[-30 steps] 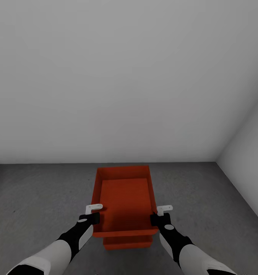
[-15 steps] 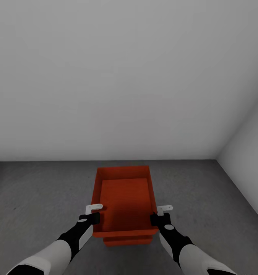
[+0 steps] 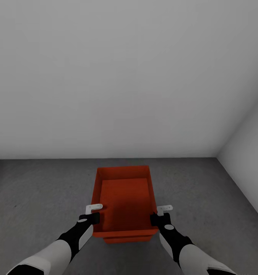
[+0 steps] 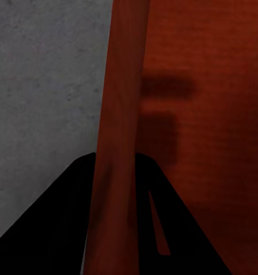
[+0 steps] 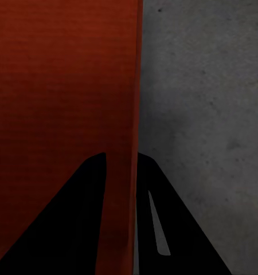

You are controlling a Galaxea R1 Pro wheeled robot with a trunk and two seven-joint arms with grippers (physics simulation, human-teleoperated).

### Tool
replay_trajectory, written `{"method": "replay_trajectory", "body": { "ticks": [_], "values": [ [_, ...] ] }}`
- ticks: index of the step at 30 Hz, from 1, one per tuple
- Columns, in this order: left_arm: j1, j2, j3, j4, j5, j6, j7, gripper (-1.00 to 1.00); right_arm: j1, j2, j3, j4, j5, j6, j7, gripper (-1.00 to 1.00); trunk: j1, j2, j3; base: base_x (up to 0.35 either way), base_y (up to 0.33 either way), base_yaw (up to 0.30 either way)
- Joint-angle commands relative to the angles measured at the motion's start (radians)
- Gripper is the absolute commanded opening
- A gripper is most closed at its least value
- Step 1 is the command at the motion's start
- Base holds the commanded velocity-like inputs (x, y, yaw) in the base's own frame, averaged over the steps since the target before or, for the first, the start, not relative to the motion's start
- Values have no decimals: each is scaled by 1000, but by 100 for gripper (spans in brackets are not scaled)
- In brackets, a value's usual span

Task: Move the two storage containers from the living room to the garage. In the garage, place one container on the floor and stack the other container on top of it (either order is fine).

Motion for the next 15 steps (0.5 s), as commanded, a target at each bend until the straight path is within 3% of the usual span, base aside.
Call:
{"method": "replay_trajectory", "body": {
  "ticks": [1, 9, 15],
  "values": [
    [-1, 0, 28, -21, 10, -40, 14, -100, 0, 14, -32, 3, 6, -4, 0, -100, 0, -1, -1, 0, 0, 0],
    [-1, 0, 28, -21, 10, -40, 14, -100, 0, 14, -32, 3, 7, -4, 0, -100, 0, -1, -2, 8, 0, 0],
    [-1, 0, 28, -21, 10, -40, 14, -100, 0, 15, -32, 4, 7, -4, 0, -100, 0, -1, -2, 111, 0, 0]
  ]
}}
